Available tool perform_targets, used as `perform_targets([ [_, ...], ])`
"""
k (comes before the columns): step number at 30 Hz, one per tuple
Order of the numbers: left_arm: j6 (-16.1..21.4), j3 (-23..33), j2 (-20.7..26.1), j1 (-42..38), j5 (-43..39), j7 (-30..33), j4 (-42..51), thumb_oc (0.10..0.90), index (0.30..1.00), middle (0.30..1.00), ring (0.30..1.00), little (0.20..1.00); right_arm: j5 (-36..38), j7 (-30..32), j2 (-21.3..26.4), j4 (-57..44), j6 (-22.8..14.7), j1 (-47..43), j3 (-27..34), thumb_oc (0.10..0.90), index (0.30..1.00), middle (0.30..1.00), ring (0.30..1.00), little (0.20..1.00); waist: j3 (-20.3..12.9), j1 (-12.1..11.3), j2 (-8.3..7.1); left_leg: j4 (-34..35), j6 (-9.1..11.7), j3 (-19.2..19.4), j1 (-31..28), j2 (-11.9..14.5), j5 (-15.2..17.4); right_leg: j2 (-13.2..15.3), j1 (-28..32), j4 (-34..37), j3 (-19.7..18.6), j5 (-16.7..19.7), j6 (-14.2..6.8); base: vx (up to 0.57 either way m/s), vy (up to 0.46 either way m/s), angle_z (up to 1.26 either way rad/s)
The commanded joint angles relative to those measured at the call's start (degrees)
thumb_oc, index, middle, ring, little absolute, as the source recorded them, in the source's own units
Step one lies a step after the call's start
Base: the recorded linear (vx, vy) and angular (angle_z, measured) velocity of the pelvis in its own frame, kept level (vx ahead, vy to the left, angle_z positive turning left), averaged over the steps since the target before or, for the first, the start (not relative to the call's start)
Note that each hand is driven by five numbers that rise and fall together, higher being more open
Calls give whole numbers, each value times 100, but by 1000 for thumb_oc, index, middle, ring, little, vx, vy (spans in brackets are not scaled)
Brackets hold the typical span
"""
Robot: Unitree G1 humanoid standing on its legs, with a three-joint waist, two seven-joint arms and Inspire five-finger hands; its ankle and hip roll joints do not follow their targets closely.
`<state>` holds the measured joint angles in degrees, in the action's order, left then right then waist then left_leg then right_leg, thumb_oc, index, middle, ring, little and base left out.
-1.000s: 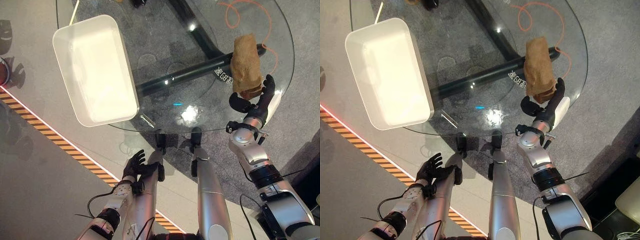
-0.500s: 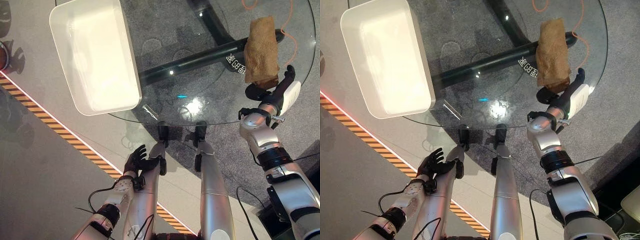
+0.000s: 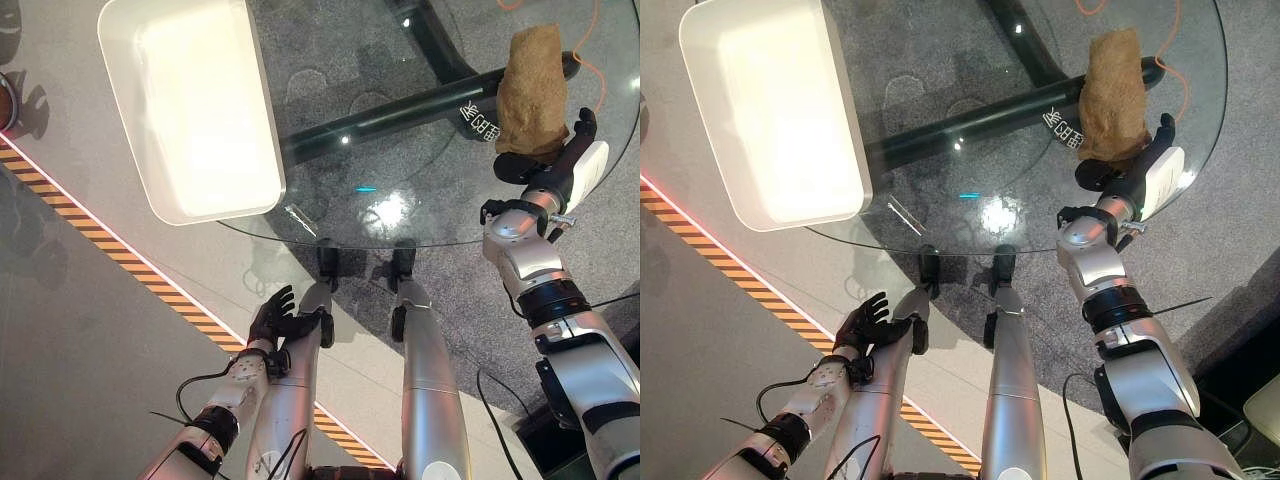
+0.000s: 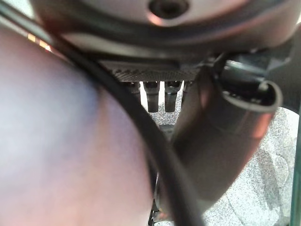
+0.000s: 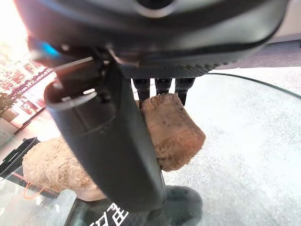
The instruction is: Wipe the table with a cloth and put it in the basket.
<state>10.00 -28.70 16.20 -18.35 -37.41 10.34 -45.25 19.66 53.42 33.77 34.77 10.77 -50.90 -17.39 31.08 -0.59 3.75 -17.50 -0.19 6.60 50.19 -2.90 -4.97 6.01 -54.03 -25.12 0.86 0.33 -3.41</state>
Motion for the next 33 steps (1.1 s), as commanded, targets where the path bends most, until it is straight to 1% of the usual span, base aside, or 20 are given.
perform_targets([
  [1,-33,-165,-90,443,-129,1,197,800,900,900,900,900,-162,52,812,-271,49,-210,-187,800,900,900,900,900,-129,80,421,-701,60,-434,151,-268,684,-362,-56,130,42,49,-82,0,0,0],
  [9,3,-290,-70,405,-216,9,154,800,900,900,900,900,-16,-242,900,483,-109,-713,-452,800,900,900,900,900,-129,11,505,-708,65,-441,239,-275,673,-349,-144,121,67,56,-76,0,0,0],
  [14,-2,-337,-4,455,-271,13,234,800,900,900,900,900,-116,-544,1034,484,-121,-932,-607,800,900,900,900,900,-129,-11,525,-674,88,-449,250,-289,647,-344,-153,140,83,58,-88,-1,3,1],
  [18,21,-329,31,460,-306,-35,255,800,900,900,900,900,-55,-801,1108,486,-101,-1033,-718,800,900,900,900,900,-129,-28,524,-687,93,-457,280,-292,648,-341,-181,125,88,49,-87,0,7,2],
  [19,36,-323,36,470,-303,-57,264,800,900,900,900,900,-24,-949,1132,498,-80,-1054,-758,762,867,867,867,862,-129,-38,520,-694,95,-465,297,-297,645,-343,-191,121,89,47,-85,0,0,0],
  [20,36,-321,38,471,-303,-62,265,800,900,900,900,900,-20,-986,1136,501,-79,-1060,-765,619,745,745,745,719,-129,-39,520,-694,95,-467,299,-299,644,-344,-193,122,89,47,-85,0,0,0],
  [21,37,-323,46,470,-316,-66,273,800,900,900,900,900,43,-1139,1148,507,-35,-1068,-794,339,505,505,505,439,-129,-41,517,-698,96,-470,310,-299,644,-344,-205,116,90,48,-86,0,0,0],
  [22,36,-319,47,473,-311,-67,281,800,900,900,900,900,57,-1169,1140,516,-28,-1078,-821,100,300,300,300,200,-129,-46,515,-700,97,-470,323,-295,641,-341,-217,118,92,55,-87,0,0,0],
  [25,31,-315,52,473,-341,-64,291,800,900,900,900,900,-31,-1375,1094,499,-1,-1080,-897,100,300,300,300,200,-129,-59,514,-699,86,-462,344,-299,639,-342,-249,101,107,58,-88,0,0,0],
  [33,73,-295,32,540,-330,-72,283,800,900,900,900,900,-38,-1384,1050,431,-70,-998,-875,100,300,300,300,200,-129,-76,516,-721,74,-456,349,-309,664,-333,-257,85,106,51,-99,4,9,0],
])
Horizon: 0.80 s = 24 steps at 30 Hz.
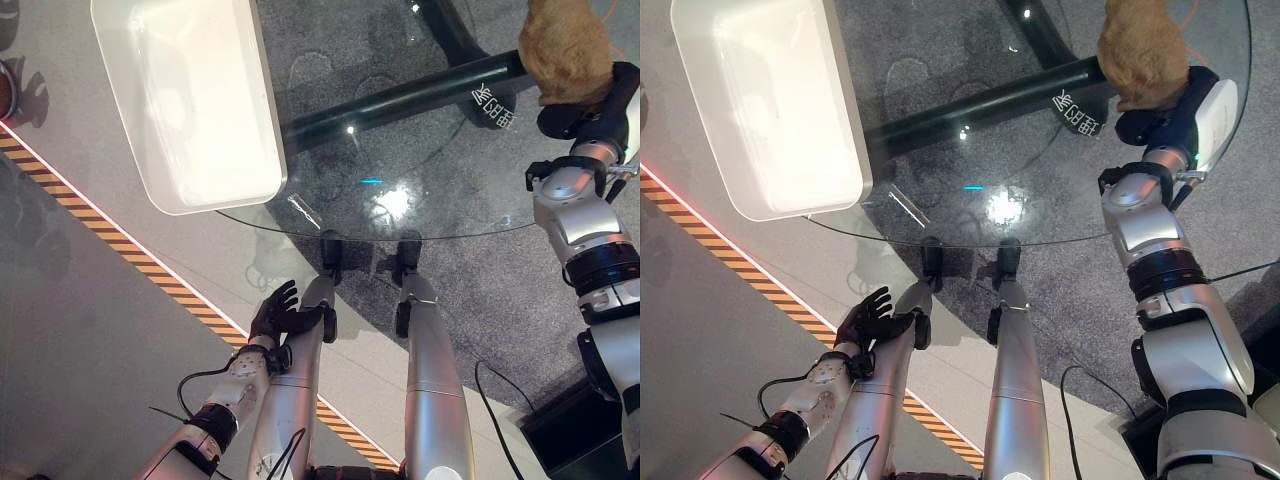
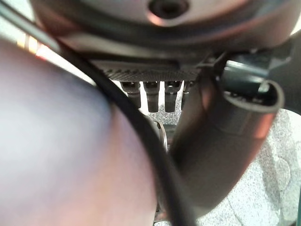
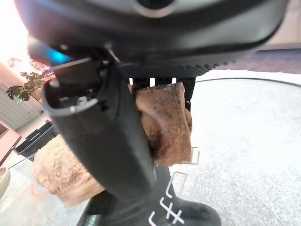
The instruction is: Wipe the table with a cloth and put it in the basket.
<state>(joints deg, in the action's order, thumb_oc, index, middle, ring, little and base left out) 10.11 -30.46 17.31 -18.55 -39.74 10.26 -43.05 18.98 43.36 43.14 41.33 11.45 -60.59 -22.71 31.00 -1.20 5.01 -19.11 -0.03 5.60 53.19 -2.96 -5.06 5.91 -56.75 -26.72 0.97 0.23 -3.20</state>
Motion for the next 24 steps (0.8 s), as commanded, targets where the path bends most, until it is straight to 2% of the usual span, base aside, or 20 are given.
perform_targets([
  [1,67,-109,-88,566,-90,-75,64,800,900,900,900,900,9,-370,93,-258,-147,-9,-322,100,300,300,300,200,-121,-15,388,-556,51,-361,36,-311,679,-322,26,252,88,63,-123,14,37,0],
  [10,78,-78,-145,574,-81,-77,87,800,900,900,900,900,-60,-285,-53,-571,-139,111,-235,100,300,300,300,200,-121,-28,354,-566,8,-367,33,-345,704,-319,38,270,64,91,-155,13,34,0],
  [17,94,-28,-189,603,-18,-59,70,800,900,900,900,900,-528,-381,-130,-1038,-174,143,-277,100,300,300,300,200,-121,-36,351,-555,-26,-378,32,-383,709,-312,20,271,44,120,-182,7,19,0],
  [20,73,37,-211,620,66,-46,100,800,900,900,900,900,-1099,-734,-244,-1515,-77,75,-428,100,300,300,300,200,-121,-61,337,-525,-38,-396,19,-411,700,-313,33,301,33,133,-201,0,0,0],
  [24,79,105,-247,639,166,-92,117,800,900,900,900,900,-1491,-1303,-407,-2033,113,-1,-733,100,300,300,300,200,-121,-103,323,-501,-43,-404,17,-426,680,-293,38,321,50,143,-207,0,0,0],
])
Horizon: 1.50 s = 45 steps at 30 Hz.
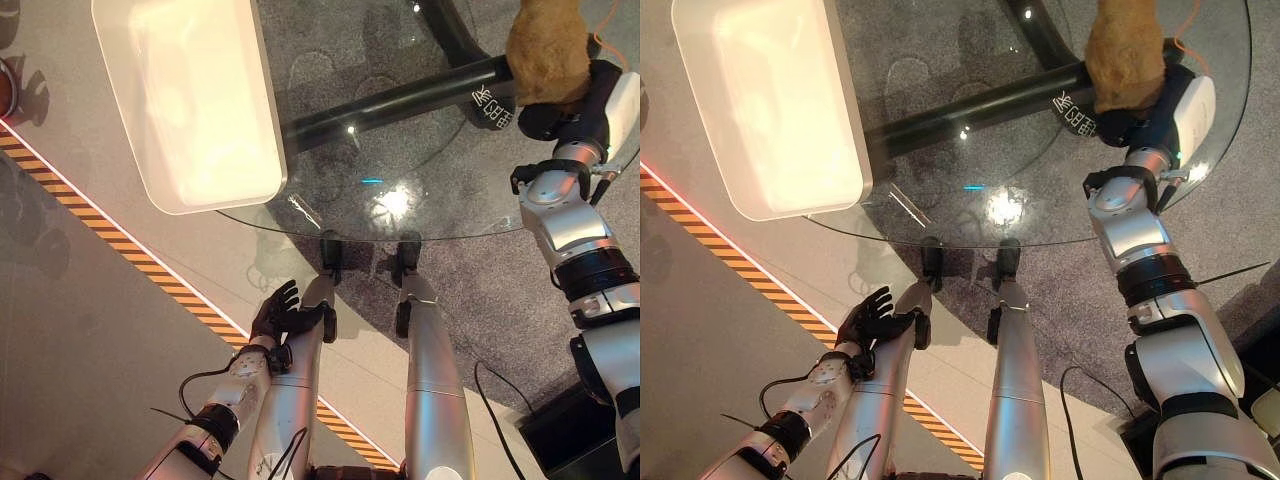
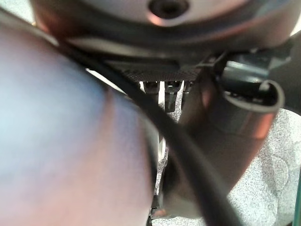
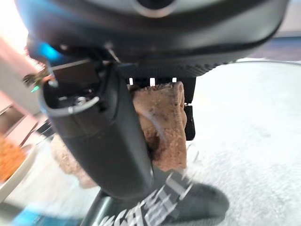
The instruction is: Wipe the table with a cloth and put it in the basket.
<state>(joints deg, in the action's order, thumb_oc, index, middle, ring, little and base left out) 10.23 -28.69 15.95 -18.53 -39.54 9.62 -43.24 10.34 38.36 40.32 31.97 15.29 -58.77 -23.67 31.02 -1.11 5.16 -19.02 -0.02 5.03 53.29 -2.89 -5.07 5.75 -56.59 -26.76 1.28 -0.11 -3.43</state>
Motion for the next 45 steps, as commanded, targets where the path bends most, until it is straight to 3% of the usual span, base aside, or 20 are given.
perform_targets([
  [1,72,-45,-118,649,183,-53,134,800,900,900,900,900,-674,-890,-162,-1208,-225,-173,-711,100,300,300,300,200,-123,-123,305,-499,-44,-352,1,-439,677,-273,28,335,22,175,-182,0,0,0],
  [13,105,74,-168,714,427,-200,55,800,900,900,900,900,-1185,-2104,-677,-1861,-24,46,-1418,100,300,300,300,200,-123,-202,268,-508,-58,-331,60,-458,655,-233,9,383,95,192,-184,3,-1,9],
  [19,138,30,-186,666,402,-177,30,800,900,900,900,900,-1256,-2204,-766,-1885,14,182,-1648,100,300,300,300,200,-123,-197,275,-498,-49,-303,77,-458,627,-222,-9,394,106,206,-186,0,1,3],
  [28,101,-12,-168,620,334,-155,-31,800,900,900,900,900,-982,-1627,-731,-1639,19,288,-1529,100,300,300,300,200,-123,-173,283,-510,-41,-287,65,-437,624,-222,-7,357,110,202,-187,0,0,0],
  [32,117,-40,-175,601,300,-133,-89,800,900,900,900,900,-712,-1077,-602,-1406,35,258,-1307,100,300,300,300,200,-123,-154,283,-504,-45,-274,35,-417,635,-230,7,334,110,195,-188,0,0,0],
  [45,193,-130,1,669,165,-69,-113,800,900,900,900,900,-84,-12,394,-312,25,42,-410,100,300,300,300,200,-123,-51,267,-526,-55,-253,16,-339,727,-276,-19,269,85,178,-204,0,-22,-1],
])
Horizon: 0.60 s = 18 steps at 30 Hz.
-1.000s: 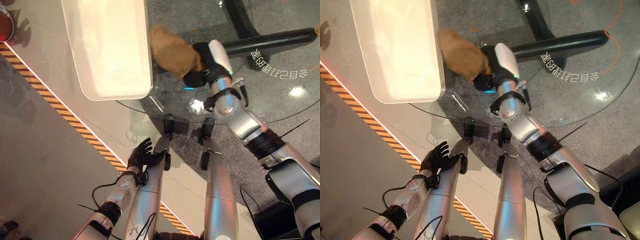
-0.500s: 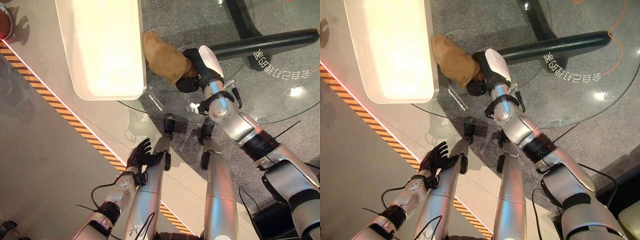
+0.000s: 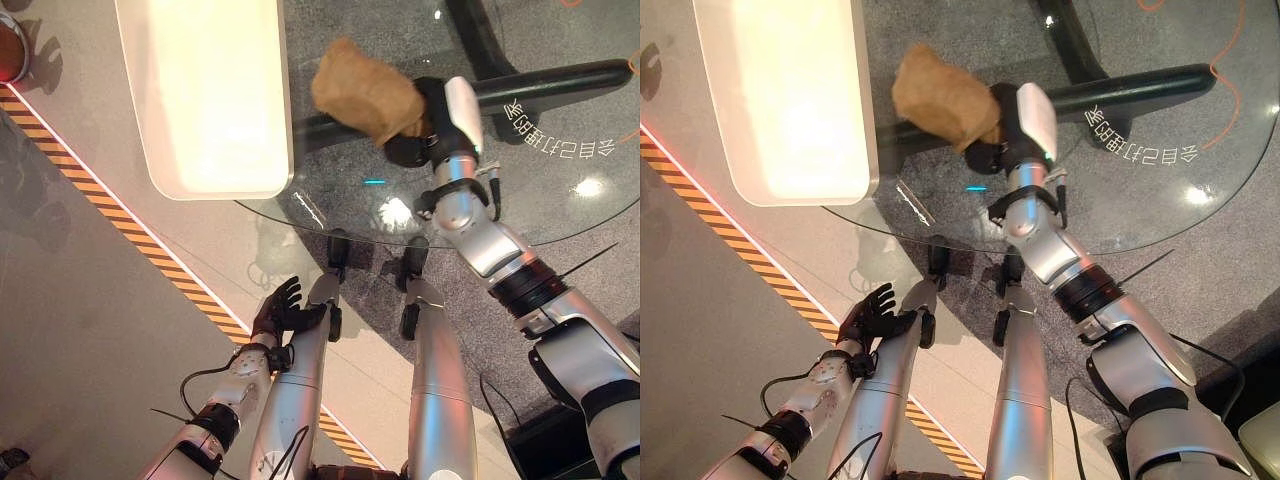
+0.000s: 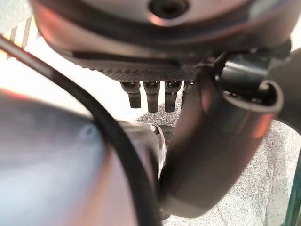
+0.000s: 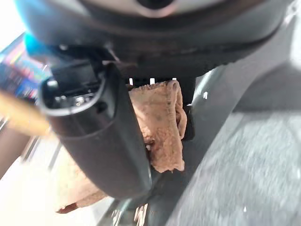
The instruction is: Wipe the table with a cloth and put it in the basket.
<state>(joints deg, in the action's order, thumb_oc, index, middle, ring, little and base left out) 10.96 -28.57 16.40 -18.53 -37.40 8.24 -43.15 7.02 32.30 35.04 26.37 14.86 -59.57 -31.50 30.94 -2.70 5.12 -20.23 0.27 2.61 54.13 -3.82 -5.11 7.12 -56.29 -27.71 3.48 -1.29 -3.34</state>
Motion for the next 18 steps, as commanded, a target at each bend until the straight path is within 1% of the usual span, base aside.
perform_targets([
  [1,94,-157,-5,693,-79,88,-61,800,900,900,900,900,348,678,1047,321,23,166,508,100,300,300,300,200,-115,132,269,-406,-77,-9,-76,-239,741,-422,-47,361,-144,289,-217,0,0,0],
  [5,76,-161,69,747,-143,103,50,800,900,900,900,900,509,828,1248,328,26,325,721,100,300,300,300,200,-115,183,277,-406,-77,8,-59,-229,748,-448,-81,345,-160,278,-204,0,-11,-5],
  [9,107,-122,120,806,-175,106,118,800,900,900,900,900,755,1067,1445,308,-95,676,1039,100,300,300,300,200,-115,257,274,-390,-75,48,-16,-200,744,-467,-128,373,-184,279,-190,-5,-24,-8],
  [13,98,-96,163,849,-201,151,223,800,900,900,900,900,1048,1476,1506,259,-279,1132,1446,100,300,300,300,200,-115,331,261,-362,-72,76,11,-181,742,-484,-152,427,-216,294,-181,-3,-30,-6],
  [14,114,-104,172,861,-211,159,240,800,900,900,900,900,1168,1681,1481,340,-424,1246,1581,100,300,300,300,200,-115,344,267,-351,-71,82,21,-178,741,-492,-158,444,-224,297,-177,-3,-24,-8],
  [15,114,-104,172,861,-211,159,240,800,900,900,900,900,1168,1681,1481,340,-424,1246,1581,100,300,300,300,200,-115,344,267,-351,-71,82,21,-178,741,-492,-158,444,-224,297,-177,-4,-26,-8],
  [17,119,-124,190,879,-229,178,268,800,900,900,900,900,1346,1778,1475,479,-638,1415,1794,100,300,300,300,200,-115,360,268,-343,-67,79,12,-178,739,-495,-136,467,-226,300,-174,-3,-20,-7],
  [18,116,-131,191,882,-227,191,281,800,900,900,900,900,1377,1794,1465,501,-667,1456,1838,100,300,300,300,200,-115,363,268,-342,-65,79,9,-177,738,-495,-131,473,-228,303,-174,-3,-20,-4],
])
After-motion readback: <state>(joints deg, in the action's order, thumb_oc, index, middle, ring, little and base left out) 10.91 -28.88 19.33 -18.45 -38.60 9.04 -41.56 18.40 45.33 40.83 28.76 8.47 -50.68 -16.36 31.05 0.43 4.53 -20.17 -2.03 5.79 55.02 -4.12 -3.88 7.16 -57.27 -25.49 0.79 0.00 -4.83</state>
